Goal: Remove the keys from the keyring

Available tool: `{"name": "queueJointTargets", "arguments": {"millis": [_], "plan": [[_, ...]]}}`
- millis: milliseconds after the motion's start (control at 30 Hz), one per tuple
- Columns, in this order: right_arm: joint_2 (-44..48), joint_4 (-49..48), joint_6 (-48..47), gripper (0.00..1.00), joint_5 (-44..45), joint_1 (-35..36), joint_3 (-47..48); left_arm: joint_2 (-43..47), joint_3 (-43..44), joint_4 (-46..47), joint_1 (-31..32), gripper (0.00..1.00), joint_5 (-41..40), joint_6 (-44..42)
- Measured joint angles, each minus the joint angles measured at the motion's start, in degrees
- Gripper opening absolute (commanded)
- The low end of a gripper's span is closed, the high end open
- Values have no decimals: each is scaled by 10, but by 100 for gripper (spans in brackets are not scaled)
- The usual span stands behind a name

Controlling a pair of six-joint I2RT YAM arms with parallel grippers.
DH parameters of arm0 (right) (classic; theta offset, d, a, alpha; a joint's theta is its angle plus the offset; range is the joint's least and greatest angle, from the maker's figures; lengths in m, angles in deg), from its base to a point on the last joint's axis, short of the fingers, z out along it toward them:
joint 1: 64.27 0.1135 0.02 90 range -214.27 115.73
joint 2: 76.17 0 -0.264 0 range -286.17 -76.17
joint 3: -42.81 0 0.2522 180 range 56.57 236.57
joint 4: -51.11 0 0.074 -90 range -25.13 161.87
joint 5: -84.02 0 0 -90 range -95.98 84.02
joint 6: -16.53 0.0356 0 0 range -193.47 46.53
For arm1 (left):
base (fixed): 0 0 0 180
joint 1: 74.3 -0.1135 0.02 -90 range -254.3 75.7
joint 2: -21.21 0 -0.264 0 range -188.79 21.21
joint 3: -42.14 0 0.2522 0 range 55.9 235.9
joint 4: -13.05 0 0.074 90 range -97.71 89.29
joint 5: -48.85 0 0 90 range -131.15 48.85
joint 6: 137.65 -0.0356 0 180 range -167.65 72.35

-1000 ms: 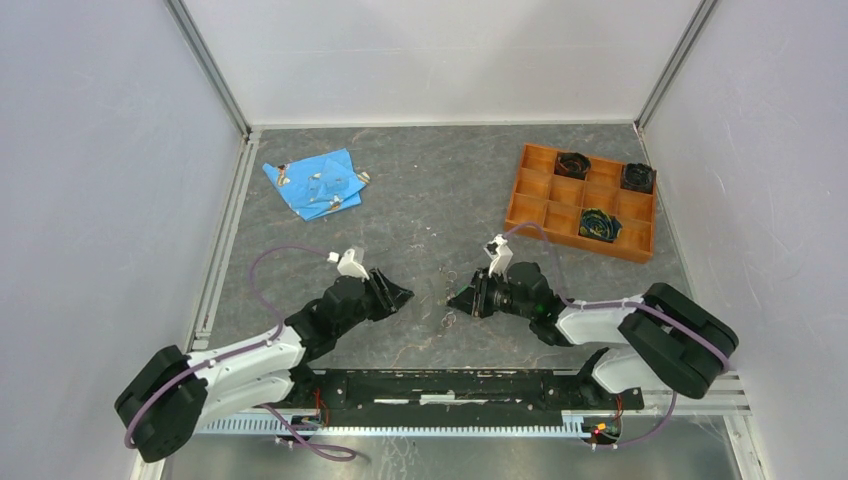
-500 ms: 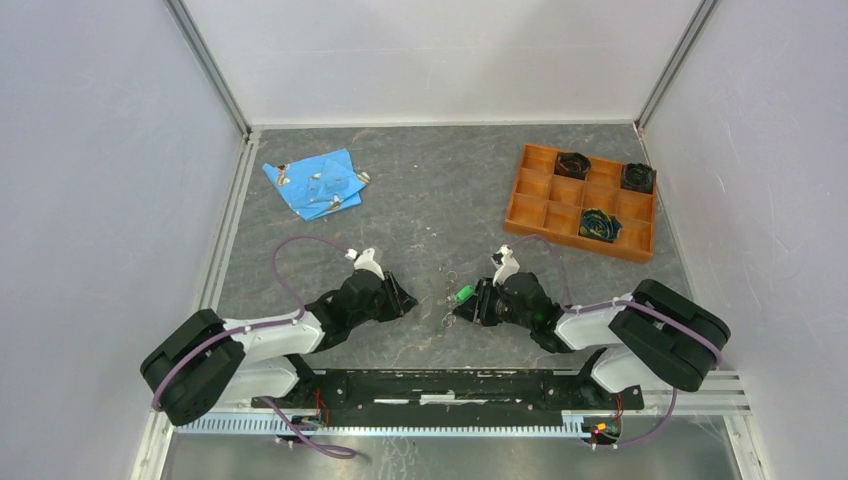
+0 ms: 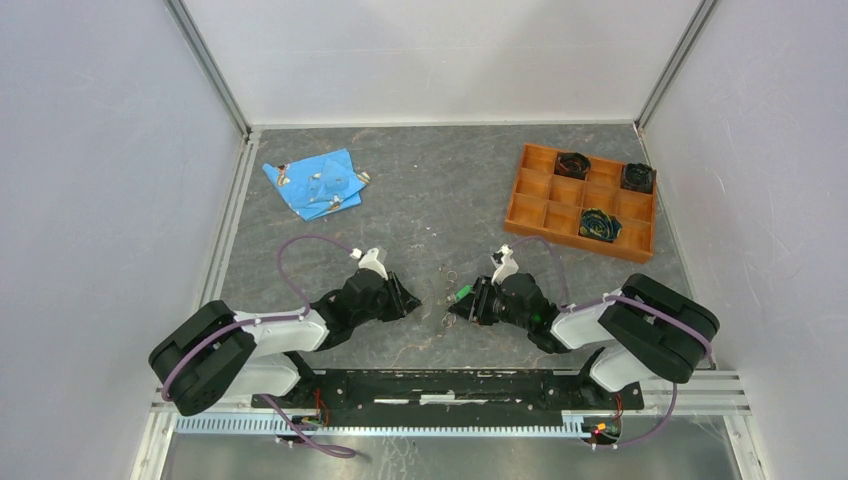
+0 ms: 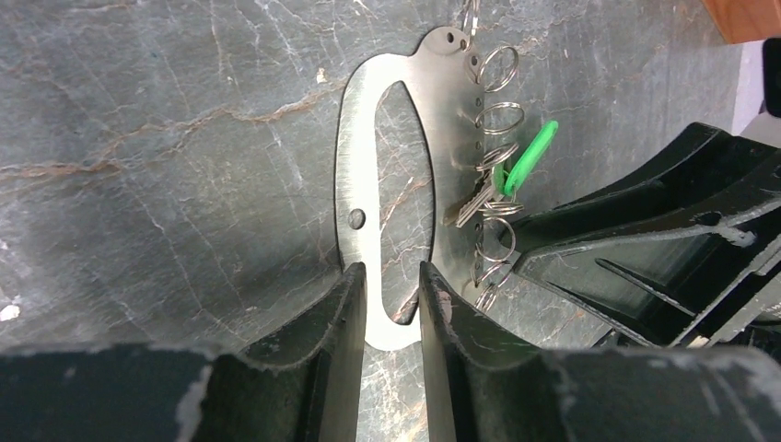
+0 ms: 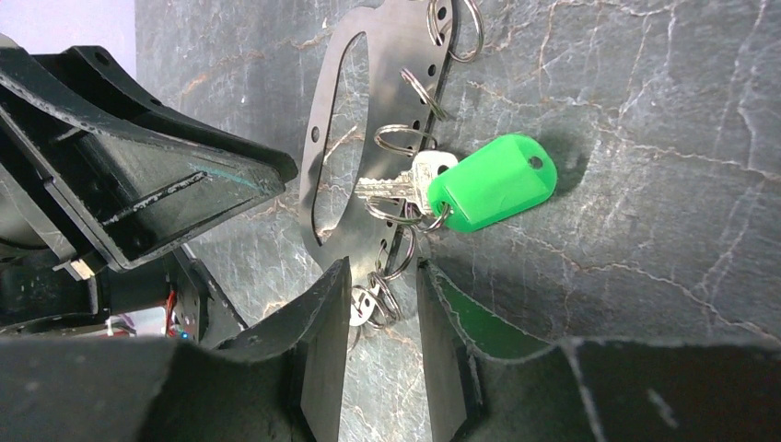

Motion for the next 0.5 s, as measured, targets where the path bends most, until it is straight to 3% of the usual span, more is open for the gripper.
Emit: {"name": "queueJointTargets", "arguments": {"millis": [233,500], "plan": [[-22,-28,17,32,4,0,1,1,-3,12,0,33,2,0],[-29,-17,19,0,14,1,7,16,-21,17,0,38,1,0]]}}
